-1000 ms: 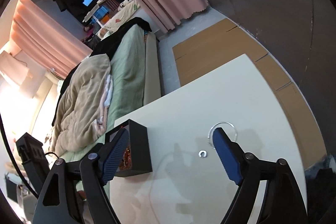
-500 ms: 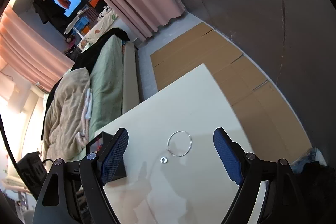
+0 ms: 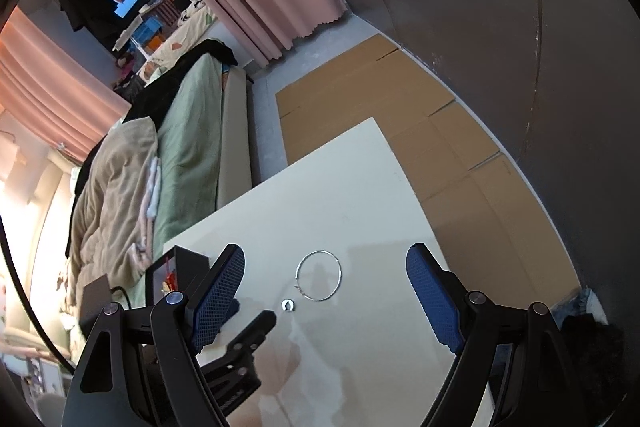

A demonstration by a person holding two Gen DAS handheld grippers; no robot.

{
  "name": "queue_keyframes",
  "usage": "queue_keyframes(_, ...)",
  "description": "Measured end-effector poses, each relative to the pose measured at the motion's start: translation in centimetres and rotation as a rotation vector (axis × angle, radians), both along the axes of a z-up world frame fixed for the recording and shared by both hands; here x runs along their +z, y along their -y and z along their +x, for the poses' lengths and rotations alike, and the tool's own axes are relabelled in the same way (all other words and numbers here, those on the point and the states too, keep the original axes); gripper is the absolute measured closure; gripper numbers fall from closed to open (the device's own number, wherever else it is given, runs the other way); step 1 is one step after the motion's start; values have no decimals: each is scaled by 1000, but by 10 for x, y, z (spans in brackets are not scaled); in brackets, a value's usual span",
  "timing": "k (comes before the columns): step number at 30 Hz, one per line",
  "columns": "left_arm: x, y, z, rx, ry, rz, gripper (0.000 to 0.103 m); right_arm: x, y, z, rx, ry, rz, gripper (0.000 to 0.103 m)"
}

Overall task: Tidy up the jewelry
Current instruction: 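Move the left gripper to the small silver ring and close on it, then carry the small ring to the box with the left gripper while the right approaches the silver hoop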

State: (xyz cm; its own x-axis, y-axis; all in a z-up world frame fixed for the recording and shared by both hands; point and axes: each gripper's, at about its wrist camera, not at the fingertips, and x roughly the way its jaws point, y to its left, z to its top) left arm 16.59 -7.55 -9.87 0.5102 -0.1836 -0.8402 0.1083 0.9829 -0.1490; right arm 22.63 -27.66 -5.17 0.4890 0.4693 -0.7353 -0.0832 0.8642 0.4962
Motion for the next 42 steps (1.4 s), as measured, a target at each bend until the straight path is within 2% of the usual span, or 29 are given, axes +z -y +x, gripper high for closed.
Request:
queue_keyframes(7,-18,10,11,-11,-60,-12,61,-6,9,5,-29,-29,1,19)
queue_keyframes(10,-17,13,11,-10,-41,6,67,-17,18,11,-70,-75,-2,19)
queue_keyframes(12,-17,15,9,-10,-32,34,79,-23,24,14,-91,-102,2,19)
queue_keyframes(13,-18,15,9,-11,-30,48,90,-26,29,15,-106,-117,8,19)
queue_keyframes(18,-15,7,7,12,-28,16,90,-30,38,14,-134,-138,32,19)
queue_keyframes(25,7,-15,-3,63,23,-35,90,-30,7,10,-41,-131,-15,19)
queue_keyframes(33,29,-52,-14,146,64,-104,90,-32,-20,4,11,-125,-69,19)
queue_keyframes(42,41,-77,-25,193,87,-127,90,-43,-58,1,58,-135,-136,21)
